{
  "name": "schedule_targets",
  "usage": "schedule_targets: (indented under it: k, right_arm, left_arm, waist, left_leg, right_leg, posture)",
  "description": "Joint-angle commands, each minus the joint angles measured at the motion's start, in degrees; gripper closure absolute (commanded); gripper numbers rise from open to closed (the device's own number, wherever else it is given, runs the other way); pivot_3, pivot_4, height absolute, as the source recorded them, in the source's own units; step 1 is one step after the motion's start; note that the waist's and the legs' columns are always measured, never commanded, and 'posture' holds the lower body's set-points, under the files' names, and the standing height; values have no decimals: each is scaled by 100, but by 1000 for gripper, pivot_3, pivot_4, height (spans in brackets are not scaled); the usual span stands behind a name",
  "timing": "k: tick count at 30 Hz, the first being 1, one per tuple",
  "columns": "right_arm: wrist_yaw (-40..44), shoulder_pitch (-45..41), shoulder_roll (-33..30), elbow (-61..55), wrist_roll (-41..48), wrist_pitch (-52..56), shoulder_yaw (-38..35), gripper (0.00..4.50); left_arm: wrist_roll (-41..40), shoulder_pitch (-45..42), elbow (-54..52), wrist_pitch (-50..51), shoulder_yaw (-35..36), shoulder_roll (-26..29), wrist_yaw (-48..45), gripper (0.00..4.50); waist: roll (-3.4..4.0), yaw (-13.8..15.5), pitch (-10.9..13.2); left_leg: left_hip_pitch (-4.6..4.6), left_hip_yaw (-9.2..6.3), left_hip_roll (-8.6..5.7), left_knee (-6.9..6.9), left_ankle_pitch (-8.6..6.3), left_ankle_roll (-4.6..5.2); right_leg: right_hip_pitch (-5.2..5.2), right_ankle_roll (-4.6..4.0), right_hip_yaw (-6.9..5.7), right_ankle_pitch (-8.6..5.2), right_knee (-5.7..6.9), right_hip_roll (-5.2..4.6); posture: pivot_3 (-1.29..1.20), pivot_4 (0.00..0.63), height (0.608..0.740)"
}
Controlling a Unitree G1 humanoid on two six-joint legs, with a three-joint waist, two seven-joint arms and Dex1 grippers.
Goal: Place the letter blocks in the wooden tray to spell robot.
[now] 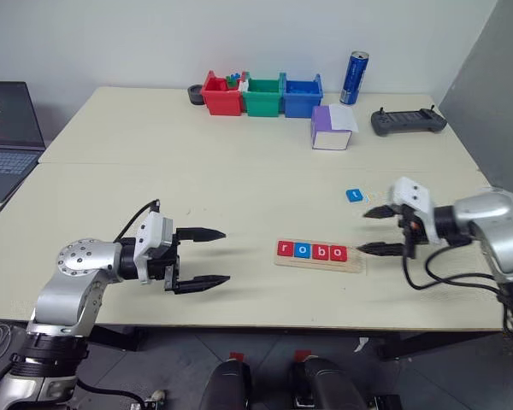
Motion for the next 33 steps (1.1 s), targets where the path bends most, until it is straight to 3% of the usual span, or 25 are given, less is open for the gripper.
schedule_targets:
  k: [1, 10, 12, 33]
  right_arm:
    - [-191, 31, 78, -250, 155, -70, -3, 942]
    - [-492, -120, 402, 6, 10, -247, 483, 3943]
    - [-476, -105, 398, 74, -52, -317, 602, 4432]
    - [-451, -509, 584, 949, -352, -902, 1118, 4432]
  left_arm:
    - [-45, -110, -53, -93, 42, -3, -19, 0]
    - [-59, -174, -72, -78, 17, -17, -58, 0]
    - [-62, -166, -82, -73, 22, -17, -50, 0]
    - [-65, -74, -159, -49, 86, 25, 7, 0]
  waist:
    - [0, -43, 0]
    - [0, -16, 0]
    - [0, -7, 0]
    - [0, -11, 0]
  left_leg:
    - [2, 2, 2, 0, 0, 0]
    - [0, -2, 6, -2, 1, -1]
    - [-4, -1, 2, -1, 0, -1]
    - [-2, -1, 1, 0, 0, -1]
  right_leg:
    - [0, 1, 0, 0, 2, 1]
    - [-3, 0, -1, -1, 5, 9]
    - [-2, 0, -1, 0, 0, 5]
    - [-2, 1, -1, 0, 2, 3]
  posture:
    - [0, 150, 740]
    - [0, 150, 740]
    - [0, 150, 740]
    - [0, 150, 740]
